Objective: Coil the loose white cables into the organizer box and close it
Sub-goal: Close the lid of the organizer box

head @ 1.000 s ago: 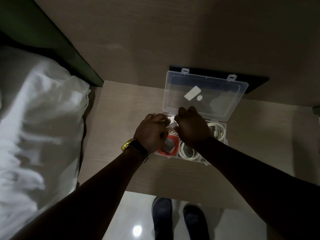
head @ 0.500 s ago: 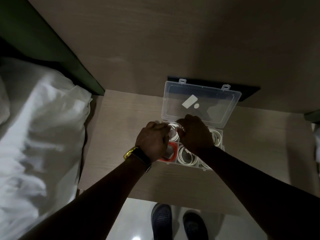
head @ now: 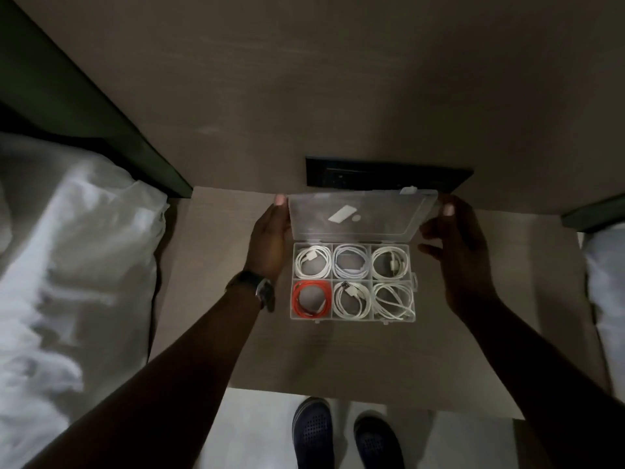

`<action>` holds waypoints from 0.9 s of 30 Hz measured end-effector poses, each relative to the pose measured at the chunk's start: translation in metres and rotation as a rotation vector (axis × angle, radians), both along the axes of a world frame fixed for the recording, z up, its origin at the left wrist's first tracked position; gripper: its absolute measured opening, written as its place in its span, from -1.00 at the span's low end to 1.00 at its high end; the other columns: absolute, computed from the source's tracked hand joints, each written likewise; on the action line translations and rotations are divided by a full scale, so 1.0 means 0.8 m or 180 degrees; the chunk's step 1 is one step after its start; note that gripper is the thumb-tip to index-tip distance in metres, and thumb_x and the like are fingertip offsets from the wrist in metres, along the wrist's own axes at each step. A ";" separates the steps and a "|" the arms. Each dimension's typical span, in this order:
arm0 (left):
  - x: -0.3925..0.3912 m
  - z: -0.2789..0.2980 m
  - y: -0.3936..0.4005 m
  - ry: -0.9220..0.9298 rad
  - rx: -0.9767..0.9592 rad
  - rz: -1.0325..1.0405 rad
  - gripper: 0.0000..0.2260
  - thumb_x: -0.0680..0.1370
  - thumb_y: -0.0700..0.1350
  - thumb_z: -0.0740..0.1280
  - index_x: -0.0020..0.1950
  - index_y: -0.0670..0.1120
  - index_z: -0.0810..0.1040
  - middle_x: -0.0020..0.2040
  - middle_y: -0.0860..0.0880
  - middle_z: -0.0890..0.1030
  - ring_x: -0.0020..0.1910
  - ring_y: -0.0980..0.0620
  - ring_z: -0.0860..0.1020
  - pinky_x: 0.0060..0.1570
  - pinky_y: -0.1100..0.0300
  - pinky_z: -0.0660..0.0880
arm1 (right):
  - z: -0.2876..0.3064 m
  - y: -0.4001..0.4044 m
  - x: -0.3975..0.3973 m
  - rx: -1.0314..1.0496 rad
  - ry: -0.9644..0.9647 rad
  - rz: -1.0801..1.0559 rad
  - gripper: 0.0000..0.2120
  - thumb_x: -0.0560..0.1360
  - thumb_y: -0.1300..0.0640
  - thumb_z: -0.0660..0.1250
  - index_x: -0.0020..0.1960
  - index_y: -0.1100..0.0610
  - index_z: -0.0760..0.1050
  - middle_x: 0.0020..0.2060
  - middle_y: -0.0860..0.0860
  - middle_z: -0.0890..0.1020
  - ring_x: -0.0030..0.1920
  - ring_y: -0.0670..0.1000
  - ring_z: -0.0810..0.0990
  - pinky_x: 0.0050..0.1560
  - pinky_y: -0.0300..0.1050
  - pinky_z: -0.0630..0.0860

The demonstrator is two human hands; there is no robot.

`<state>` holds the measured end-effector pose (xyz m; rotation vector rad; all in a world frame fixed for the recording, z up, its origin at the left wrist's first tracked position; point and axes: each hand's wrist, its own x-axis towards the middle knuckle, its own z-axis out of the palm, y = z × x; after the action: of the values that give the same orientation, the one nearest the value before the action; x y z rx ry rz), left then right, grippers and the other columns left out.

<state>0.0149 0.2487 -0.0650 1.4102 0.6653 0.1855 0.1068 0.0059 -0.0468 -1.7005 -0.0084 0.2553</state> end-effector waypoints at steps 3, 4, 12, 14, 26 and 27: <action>-0.040 -0.011 -0.001 -0.0097 0.0148 -0.0326 -0.55 0.62 0.20 0.03 0.07 0.06 0.67 0.05 0.09 0.72 0.10 0.16 0.63 -0.02 0.38 0.51 | -0.004 -0.034 -0.019 -0.0074 0.0019 0.0182 -0.75 0.57 -0.21 0.20 0.09 -0.12 0.55 -0.21 -0.07 0.57 -0.12 -0.05 0.60 -0.13 -0.03 0.64; -0.050 -0.018 -0.001 -0.0068 0.0289 -0.0434 -0.57 0.61 0.20 0.06 0.09 0.03 0.66 0.09 0.06 0.70 0.13 0.15 0.61 0.04 0.31 0.52 | -0.006 -0.043 -0.024 -0.0047 0.0054 0.0233 -0.77 0.55 -0.19 0.24 0.03 -0.08 0.56 -0.21 -0.10 0.59 -0.13 -0.05 0.61 -0.13 -0.04 0.64; -0.109 -0.070 -0.021 0.0088 0.2432 -0.2005 -0.30 0.29 0.13 0.57 0.35 -0.12 0.48 0.42 -0.14 0.38 0.49 -0.07 0.29 0.41 -0.06 0.35 | -0.059 -0.091 -0.068 -0.1154 -0.0169 0.1223 -0.63 0.39 0.25 0.54 0.07 -0.11 0.58 -0.05 -0.01 0.62 -0.05 -0.02 0.66 -0.05 -0.16 0.65; -0.118 -0.083 -0.030 0.0070 0.2716 -0.2027 -0.22 0.27 0.11 0.59 0.39 -0.16 0.43 0.47 -0.19 0.32 0.53 -0.13 0.19 0.43 -0.11 0.33 | -0.074 -0.097 -0.078 -0.1666 -0.0577 0.1744 -0.55 0.35 0.19 0.57 0.18 -0.09 0.59 0.09 -0.04 0.52 0.05 -0.05 0.60 0.00 -0.17 0.60; -0.126 -0.115 -0.035 0.0057 0.4351 -0.2368 -0.34 0.51 0.19 0.30 0.45 -0.23 0.32 0.46 -0.28 0.36 0.53 -0.25 0.17 0.43 -0.13 0.30 | -0.122 -0.079 -0.088 -0.3290 -0.2645 0.2209 -0.68 0.39 0.02 0.43 0.07 0.12 0.48 -0.02 0.18 0.54 0.08 0.27 0.48 0.03 0.13 0.48; -0.124 -0.118 -0.035 0.0088 0.4558 -0.2498 -0.33 0.52 0.18 0.28 0.45 -0.24 0.29 0.46 -0.30 0.36 0.53 -0.28 0.15 0.44 -0.14 0.28 | -0.125 -0.079 -0.086 -0.3309 -0.2754 0.2229 -0.70 0.41 0.01 0.41 0.06 0.12 0.47 -0.04 0.18 0.55 0.07 0.28 0.48 0.05 0.14 0.47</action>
<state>-0.0842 0.2209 -0.1593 2.9269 -0.1826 -0.0205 0.0381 -0.0573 -0.1470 -2.6663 -1.3237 -0.0105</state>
